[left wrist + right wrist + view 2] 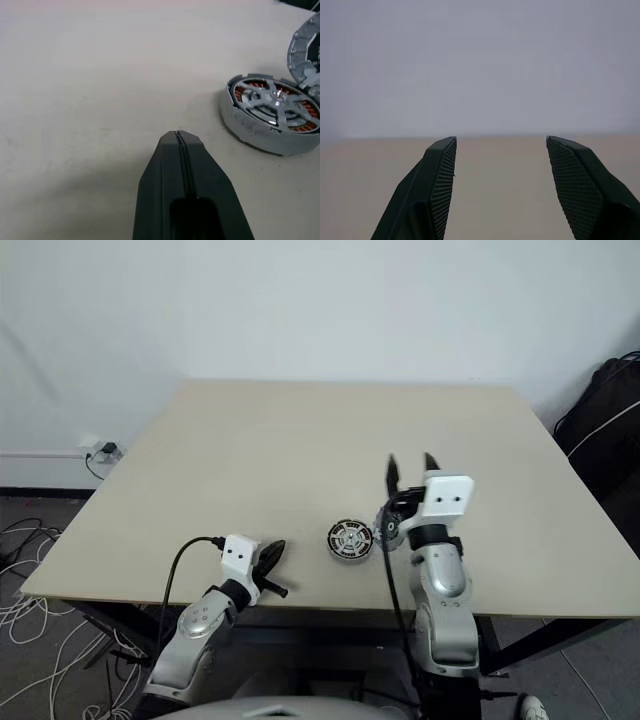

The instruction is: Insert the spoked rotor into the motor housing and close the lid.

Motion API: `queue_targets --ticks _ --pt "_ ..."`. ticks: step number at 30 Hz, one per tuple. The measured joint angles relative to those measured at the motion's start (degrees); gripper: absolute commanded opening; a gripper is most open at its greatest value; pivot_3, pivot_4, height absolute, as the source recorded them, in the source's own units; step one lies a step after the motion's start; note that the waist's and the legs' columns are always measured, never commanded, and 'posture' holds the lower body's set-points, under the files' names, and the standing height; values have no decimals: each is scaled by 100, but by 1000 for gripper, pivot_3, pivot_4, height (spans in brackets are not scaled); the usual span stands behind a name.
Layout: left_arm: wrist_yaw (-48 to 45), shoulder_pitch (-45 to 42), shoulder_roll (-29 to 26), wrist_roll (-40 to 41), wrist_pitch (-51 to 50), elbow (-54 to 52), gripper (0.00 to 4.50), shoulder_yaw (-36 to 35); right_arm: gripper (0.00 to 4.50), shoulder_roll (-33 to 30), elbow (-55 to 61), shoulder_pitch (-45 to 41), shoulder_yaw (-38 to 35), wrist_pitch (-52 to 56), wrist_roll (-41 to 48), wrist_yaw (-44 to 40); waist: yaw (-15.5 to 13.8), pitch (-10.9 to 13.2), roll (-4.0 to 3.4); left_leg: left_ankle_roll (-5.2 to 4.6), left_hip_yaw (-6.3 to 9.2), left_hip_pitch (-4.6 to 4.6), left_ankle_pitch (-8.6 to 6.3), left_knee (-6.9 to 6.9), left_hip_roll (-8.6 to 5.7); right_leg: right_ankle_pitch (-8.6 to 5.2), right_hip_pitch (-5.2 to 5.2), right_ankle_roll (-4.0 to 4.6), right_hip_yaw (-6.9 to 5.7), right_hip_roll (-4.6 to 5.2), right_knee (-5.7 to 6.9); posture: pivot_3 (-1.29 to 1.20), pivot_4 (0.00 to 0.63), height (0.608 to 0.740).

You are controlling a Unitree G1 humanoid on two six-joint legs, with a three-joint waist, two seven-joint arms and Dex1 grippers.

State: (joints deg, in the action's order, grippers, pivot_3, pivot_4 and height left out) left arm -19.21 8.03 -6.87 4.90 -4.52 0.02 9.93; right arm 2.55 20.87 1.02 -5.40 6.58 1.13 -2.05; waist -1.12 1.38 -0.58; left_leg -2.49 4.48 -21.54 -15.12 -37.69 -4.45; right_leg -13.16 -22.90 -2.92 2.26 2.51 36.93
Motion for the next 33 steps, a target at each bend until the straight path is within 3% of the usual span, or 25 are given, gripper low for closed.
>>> queue_targets --ticks 4,9,19,33 --pt "-10 -20 -1 -38 5 5 0 67 1814 16 -312 47 -402 44 -151 594 9 -8 -12 -2 -1 4 0 0 0 -4 5 5 2 0 -1 0 0 740" --pt "-10 5 -21 -44 5 6 0 70 67 -151 -768 168 -547 393 -575 1067 24 -13 -20 -16 -2 8 8 0 0 -18 9 24 4 0 0 0 0 740" --pt "37 174 -75 -46 4 -9 0 66 7 -345 -1307 319 55 1601 -914 803 37 -16 -25 -30 -2 9 15 0 2 -40 11 10 18 3 0 0 0 740" --pt "48 255 -105 -46 1 -20 0 68 7 -688 -1185 256 608 1503 -156 -645 38 -13 -22 -29 -1 9 13 -1 2 -39 13 4 15 4 -2 0 0 740"
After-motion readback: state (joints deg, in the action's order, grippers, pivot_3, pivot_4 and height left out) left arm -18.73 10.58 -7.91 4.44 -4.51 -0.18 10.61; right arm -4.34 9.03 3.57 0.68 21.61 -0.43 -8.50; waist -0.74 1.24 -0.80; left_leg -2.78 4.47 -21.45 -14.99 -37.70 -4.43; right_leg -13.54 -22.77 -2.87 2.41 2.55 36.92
